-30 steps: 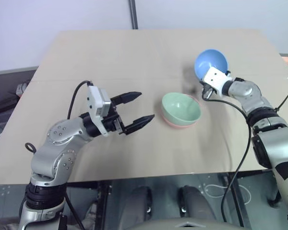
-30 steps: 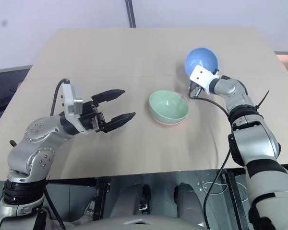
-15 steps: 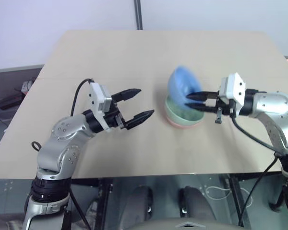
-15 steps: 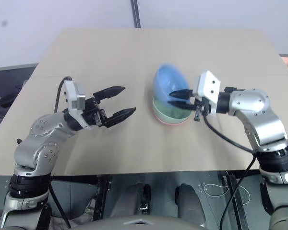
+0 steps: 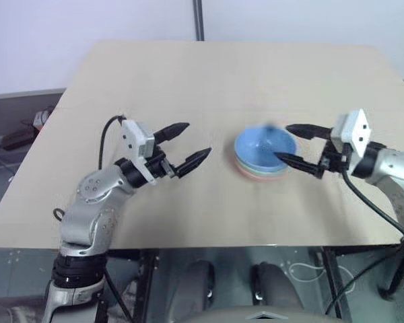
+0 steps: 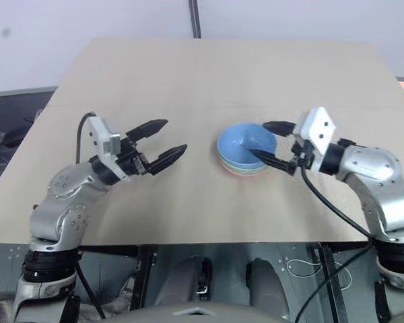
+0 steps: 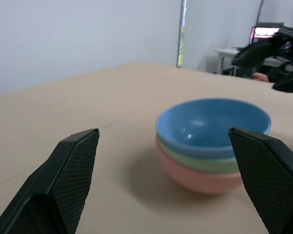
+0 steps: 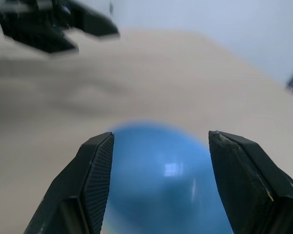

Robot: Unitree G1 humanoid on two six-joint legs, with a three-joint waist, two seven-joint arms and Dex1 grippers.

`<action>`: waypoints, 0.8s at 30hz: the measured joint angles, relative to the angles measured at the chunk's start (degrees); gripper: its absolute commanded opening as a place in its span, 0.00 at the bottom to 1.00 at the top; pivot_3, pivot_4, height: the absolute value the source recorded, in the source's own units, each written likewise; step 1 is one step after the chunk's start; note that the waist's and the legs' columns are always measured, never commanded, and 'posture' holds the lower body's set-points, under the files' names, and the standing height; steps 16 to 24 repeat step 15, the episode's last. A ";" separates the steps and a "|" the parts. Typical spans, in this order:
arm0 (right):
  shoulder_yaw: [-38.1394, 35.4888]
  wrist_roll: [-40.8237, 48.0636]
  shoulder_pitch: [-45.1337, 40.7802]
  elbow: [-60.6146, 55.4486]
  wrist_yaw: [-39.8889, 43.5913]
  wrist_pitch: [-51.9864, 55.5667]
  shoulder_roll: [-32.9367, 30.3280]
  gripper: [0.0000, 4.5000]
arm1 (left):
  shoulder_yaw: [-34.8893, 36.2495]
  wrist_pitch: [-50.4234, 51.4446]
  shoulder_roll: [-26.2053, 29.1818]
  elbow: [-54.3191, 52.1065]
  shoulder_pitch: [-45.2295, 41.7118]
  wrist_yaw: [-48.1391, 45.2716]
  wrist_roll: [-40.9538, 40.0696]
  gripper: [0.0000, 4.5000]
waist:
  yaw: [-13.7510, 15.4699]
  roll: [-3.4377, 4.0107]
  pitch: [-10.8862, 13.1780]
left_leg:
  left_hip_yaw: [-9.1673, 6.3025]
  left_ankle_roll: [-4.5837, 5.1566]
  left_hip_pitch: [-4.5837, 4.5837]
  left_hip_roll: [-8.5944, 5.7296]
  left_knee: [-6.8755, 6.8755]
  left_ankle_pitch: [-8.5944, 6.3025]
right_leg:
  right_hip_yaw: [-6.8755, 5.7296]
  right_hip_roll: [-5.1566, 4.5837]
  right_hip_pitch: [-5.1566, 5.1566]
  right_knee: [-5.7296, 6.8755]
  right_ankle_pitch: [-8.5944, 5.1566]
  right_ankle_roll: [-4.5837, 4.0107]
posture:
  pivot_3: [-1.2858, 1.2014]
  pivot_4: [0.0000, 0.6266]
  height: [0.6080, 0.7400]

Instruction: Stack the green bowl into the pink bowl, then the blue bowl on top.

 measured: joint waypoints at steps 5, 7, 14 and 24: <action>-7.78 3.20 8.81 -1.20 1.34 0.37 -1.76 0.99 | 4.10 2.68 4.18 -0.93 3.47 -2.71 -4.91 1.00 | -0.10 0.02 -0.01 | -0.10 0.02 0.12 0.02 0.00 -0.01 | -0.01 0.02 0.12 0.05 -0.01 -0.01 | 0.52 0.24 1.00; -10.63 3.16 11.81 -1.36 1.11 -0.42 -1.76 0.99 | 4.86 3.53 5.82 -1.22 4.92 -3.40 -5.32 1.00 | -0.12 0.02 -0.01 | -0.08 0.01 0.12 0.01 0.02 -0.01 | -0.01 0.02 0.12 0.05 -0.01 0.00 | 0.52 0.24 1.00; -22.63 1.62 26.31 -0.82 4.44 -4.06 -3.23 0.99 | 12.91 6.71 13.76 -2.13 12.85 -9.35 -9.45 1.00 | -0.05 0.02 -0.01 | -0.06 0.01 0.16 0.02 0.01 0.00 | -0.06 0.07 0.16 0.02 -0.02 0.00 | 0.52 0.24 1.00; -23.50 1.55 26.85 -0.83 4.25 -4.31 -3.24 0.99 | 13.09 6.70 14.80 -2.13 13.03 -9.89 -9.39 1.00 | -0.05 0.02 -0.01 | -0.06 0.01 0.23 0.02 0.02 0.00 | -0.05 0.12 0.23 0.03 -0.02 0.00 | 0.52 0.24 1.00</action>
